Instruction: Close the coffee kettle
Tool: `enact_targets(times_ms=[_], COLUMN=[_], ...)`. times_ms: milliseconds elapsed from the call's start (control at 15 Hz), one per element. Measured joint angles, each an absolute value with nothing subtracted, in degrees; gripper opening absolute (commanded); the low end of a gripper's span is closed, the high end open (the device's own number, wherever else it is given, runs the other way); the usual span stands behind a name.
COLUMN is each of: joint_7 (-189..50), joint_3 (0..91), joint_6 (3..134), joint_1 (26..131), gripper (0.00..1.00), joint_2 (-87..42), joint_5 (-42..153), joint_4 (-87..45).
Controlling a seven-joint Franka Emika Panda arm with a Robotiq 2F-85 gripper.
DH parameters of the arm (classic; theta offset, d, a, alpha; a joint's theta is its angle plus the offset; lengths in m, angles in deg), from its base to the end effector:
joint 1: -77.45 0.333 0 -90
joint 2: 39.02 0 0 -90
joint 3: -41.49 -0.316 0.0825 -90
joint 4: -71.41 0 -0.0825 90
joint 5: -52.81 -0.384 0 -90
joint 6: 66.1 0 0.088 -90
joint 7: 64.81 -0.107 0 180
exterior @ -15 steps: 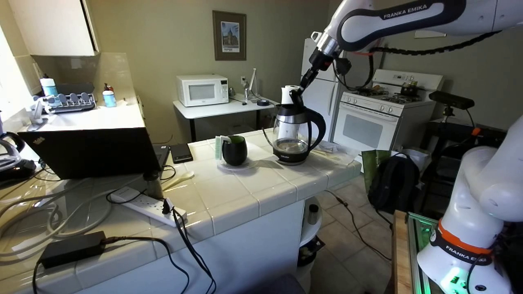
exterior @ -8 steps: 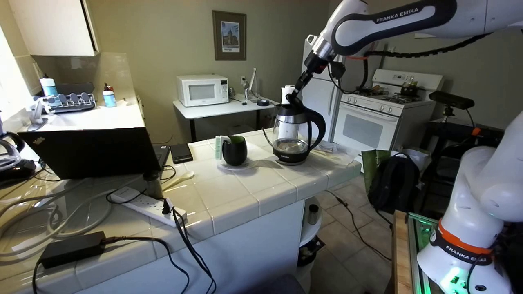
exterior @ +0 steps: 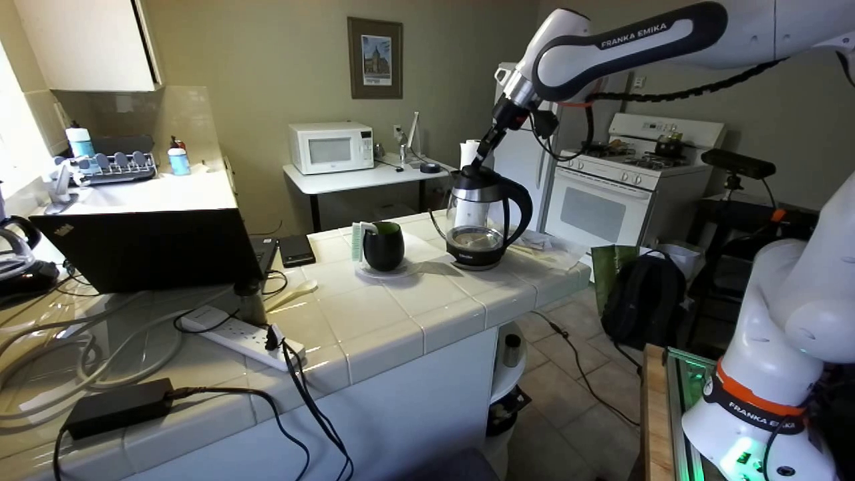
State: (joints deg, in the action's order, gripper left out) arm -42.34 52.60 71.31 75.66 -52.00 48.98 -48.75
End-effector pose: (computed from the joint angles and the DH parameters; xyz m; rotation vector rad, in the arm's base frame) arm 0.5165 -0.1259 0.5743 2.9671 0.1829 0.8041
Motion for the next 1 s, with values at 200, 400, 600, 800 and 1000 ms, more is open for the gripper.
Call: enact_targets(times_ms=[200,400,600,800,1000], joint_7=[-41.89,-41.55,-40.7,-40.64,-40.41], joint_3=[52.67,52.84,52.9,52.89,52.87], joint_6=[72.52,73.22,73.59,73.59,73.57], joint_1=[75.51,75.46,75.44,75.43,75.43], gripper=[0.0,0.0,0.0,0.0,0.0], joint_2=[-51.23,-50.67,-50.53,-50.51,-50.51], joint_5=[48.74,48.52,47.95,47.93,47.76], joint_4=[-48.75,-48.75,-48.75,-48.75,-48.76])
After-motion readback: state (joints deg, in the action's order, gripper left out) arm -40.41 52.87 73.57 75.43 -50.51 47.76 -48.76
